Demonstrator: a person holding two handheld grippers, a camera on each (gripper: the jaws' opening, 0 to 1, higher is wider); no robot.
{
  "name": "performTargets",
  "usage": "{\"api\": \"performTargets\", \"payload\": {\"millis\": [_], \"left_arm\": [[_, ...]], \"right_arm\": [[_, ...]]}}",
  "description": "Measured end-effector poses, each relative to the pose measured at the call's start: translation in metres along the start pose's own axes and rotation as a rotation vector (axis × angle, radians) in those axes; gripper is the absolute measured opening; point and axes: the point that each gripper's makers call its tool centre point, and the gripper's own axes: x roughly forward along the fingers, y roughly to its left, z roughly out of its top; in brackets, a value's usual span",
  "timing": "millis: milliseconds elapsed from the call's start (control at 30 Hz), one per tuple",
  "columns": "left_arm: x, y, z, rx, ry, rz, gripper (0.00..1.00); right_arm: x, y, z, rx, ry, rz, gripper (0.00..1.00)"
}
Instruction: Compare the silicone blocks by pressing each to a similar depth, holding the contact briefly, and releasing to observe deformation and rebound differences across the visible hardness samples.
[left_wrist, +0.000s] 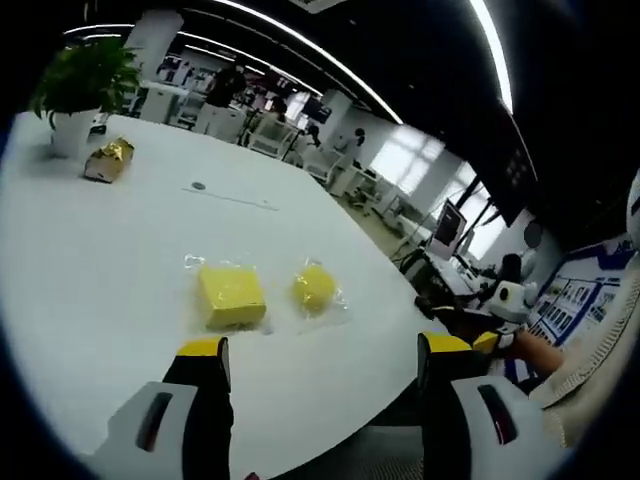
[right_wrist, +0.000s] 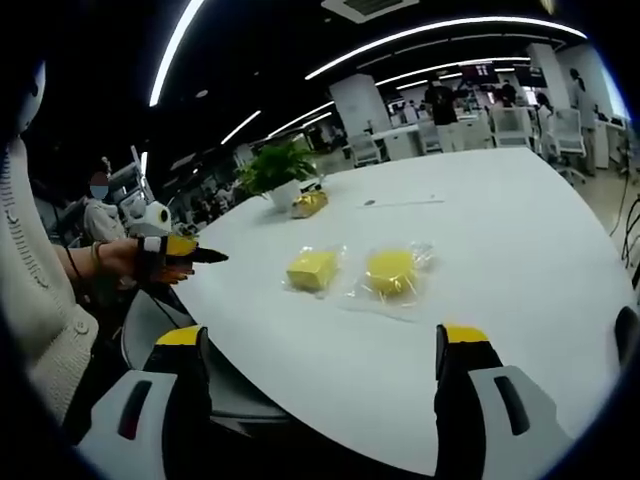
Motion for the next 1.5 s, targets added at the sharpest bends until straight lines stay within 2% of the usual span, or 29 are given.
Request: {"api": "performTargets", "payload": {"millis": [200, 433, 533, 600, 733, 900, 1033, 1267, 1500], "left_arm": [[0.029, 0.002, 0.013, -0.004, 0.008, 0.014, 0.74], [0.076, 0.005, 0.028, -0.046, 0.025, 0.021, 0.74], [0.091, 0.006, 0.030, -0.132, 0.027, 0.024, 0.74], [0.103, 0.009, 0.033, -0.140, 0.032, 0.029, 0.74], [0.128, 0.012, 0.032, -0.137, 0.073, 0.051, 0.74], [0.160, 0.012, 0.031, -0.184, 0.095, 0.047, 0.75], [0.185, 0.015, 0.027, -0.183, 0.130, 0.056, 0.75], [0.214, 0.025, 0.019, -0.200, 0.175, 0.069, 0.75], [0.244, 0.033, 0.011, -0.268, 0.190, 0.077, 0.74]], "right_arm": [[-0.002, -0.010, -0.001, 0.017, -0.004, -0.009, 0.87], [-0.001, -0.017, -0.001, 0.041, -0.003, -0.011, 0.87], [0.000, -0.020, -0.002, 0.052, 0.000, -0.010, 0.87], [0.002, -0.023, -0.004, 0.062, 0.005, -0.009, 0.87], [0.003, -0.029, -0.008, 0.076, 0.015, -0.010, 0.86], [0.003, -0.038, -0.011, 0.105, 0.015, -0.018, 0.86], [0.000, -0.046, -0.014, 0.124, 0.017, -0.029, 0.86], [-0.007, -0.062, -0.021, 0.153, 0.030, -0.052, 0.85], [-0.013, -0.079, -0.023, 0.179, 0.038, -0.080, 0.84]]}}
